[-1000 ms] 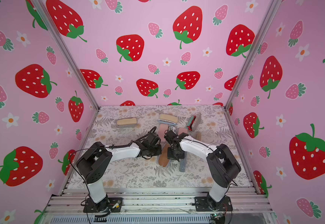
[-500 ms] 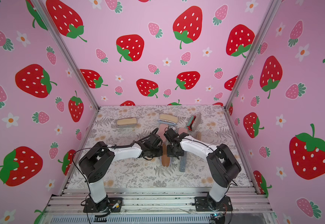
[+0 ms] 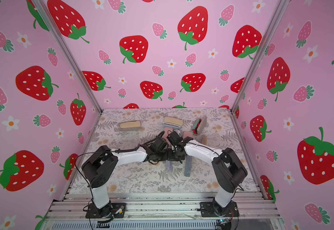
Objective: Close the glasses case
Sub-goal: Close the glasses case at the center of the board.
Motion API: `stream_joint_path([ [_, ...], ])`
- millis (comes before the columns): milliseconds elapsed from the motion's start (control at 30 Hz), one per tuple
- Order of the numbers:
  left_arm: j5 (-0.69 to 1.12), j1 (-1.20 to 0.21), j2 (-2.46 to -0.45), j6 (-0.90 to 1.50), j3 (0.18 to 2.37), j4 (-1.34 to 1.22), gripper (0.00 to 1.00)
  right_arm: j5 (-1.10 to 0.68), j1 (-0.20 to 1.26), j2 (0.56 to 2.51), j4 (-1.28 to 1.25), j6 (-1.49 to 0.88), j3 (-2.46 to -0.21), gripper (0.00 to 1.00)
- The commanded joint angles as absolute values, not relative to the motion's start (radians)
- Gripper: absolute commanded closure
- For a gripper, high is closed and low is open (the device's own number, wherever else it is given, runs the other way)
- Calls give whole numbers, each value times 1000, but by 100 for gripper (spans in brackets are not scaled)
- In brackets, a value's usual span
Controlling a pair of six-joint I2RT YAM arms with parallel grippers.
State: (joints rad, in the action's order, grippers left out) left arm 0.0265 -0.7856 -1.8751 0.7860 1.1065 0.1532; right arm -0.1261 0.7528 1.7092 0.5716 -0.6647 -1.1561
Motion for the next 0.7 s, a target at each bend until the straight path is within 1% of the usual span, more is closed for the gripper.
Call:
stream_joint_path([
  [0, 35, -799, -1856, 808, 1132, 103, 100, -144, 774, 1689, 556, -661, -1170, 95],
  [167, 22, -784, -1809, 821, 1082, 92, 100, -43, 773, 1647, 620, -676, -1187, 91],
  [467, 12, -740, -1749, 814, 1050, 119, 99, 156, 757, 1604, 801, -663, -1282, 80],
  [533, 14, -729, -1742, 812, 1052, 128, 98, 193, 746, 1598, 835, -656, -1315, 74],
  [567, 17, -722, -1739, 809, 1054, 133, 98, 214, 735, 1598, 851, -651, -1336, 68],
  [600, 18, -716, -1735, 808, 1055, 138, 98, 227, 727, 1600, 866, -646, -1356, 65],
  [633, 21, -709, -1731, 808, 1056, 142, 98, 241, 713, 1603, 880, -639, -1381, 60],
  [667, 25, -703, -1727, 807, 1058, 147, 98, 252, 696, 1609, 894, -631, -1407, 51],
])
